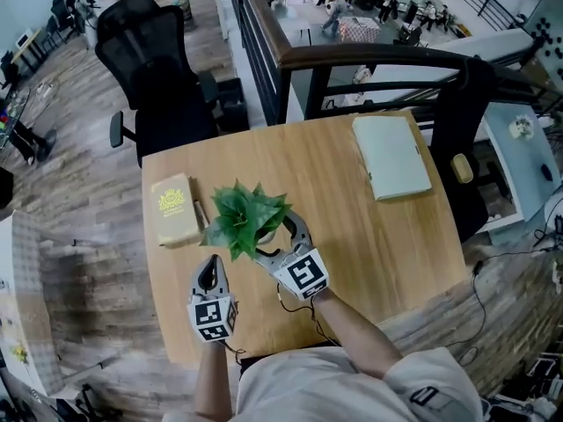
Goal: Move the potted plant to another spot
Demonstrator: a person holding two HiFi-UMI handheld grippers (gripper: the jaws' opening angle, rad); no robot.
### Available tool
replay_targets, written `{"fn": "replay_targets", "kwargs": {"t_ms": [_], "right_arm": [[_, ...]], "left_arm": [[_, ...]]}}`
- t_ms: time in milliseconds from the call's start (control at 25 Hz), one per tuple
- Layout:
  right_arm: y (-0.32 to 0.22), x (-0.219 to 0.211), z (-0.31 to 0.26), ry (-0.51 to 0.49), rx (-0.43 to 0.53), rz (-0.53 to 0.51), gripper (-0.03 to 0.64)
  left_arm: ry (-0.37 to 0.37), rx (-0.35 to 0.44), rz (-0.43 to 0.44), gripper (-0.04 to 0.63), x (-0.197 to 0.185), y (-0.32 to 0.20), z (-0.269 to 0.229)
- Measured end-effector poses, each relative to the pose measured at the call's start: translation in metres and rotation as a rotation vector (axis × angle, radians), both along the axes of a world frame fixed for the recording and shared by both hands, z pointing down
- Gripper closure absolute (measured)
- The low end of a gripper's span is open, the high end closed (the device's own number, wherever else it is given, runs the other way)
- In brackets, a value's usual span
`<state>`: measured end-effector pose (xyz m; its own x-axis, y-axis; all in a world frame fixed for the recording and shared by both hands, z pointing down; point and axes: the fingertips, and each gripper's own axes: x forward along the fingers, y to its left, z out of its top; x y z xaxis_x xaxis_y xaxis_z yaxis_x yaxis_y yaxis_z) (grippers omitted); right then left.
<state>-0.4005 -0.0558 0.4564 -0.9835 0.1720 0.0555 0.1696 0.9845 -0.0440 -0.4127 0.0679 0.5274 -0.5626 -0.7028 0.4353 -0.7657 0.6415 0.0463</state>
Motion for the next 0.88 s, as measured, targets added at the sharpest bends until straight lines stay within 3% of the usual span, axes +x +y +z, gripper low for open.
{"fn": "replay_targets", "kwargs": {"t_ms": [160,440,600,880], "right_arm": [[-0.01,0.017,-0.038,-0.084,0.013,0.022,0.155],[0.004,0.056,-0.075,-0.137,0.09,0.017,0.155],[0.003,0.06,-0.08,-0.163,0.086,0.041,0.155],[-0.006,0.104,-0.09,-0.163,0.049,0.111,0.156]], "left_arm": [[-0.083,0.055,0.023,0.584,0.008,-0.017,-0.038],[-0.139,0.109,0.059,0.584,0.034,-0.016,-0.069],[-0.144,0.123,0.085,0.583,0.032,-0.02,-0.074],[-0.134,0.153,0.154,0.583,0.065,-0.026,-0.081]]}}
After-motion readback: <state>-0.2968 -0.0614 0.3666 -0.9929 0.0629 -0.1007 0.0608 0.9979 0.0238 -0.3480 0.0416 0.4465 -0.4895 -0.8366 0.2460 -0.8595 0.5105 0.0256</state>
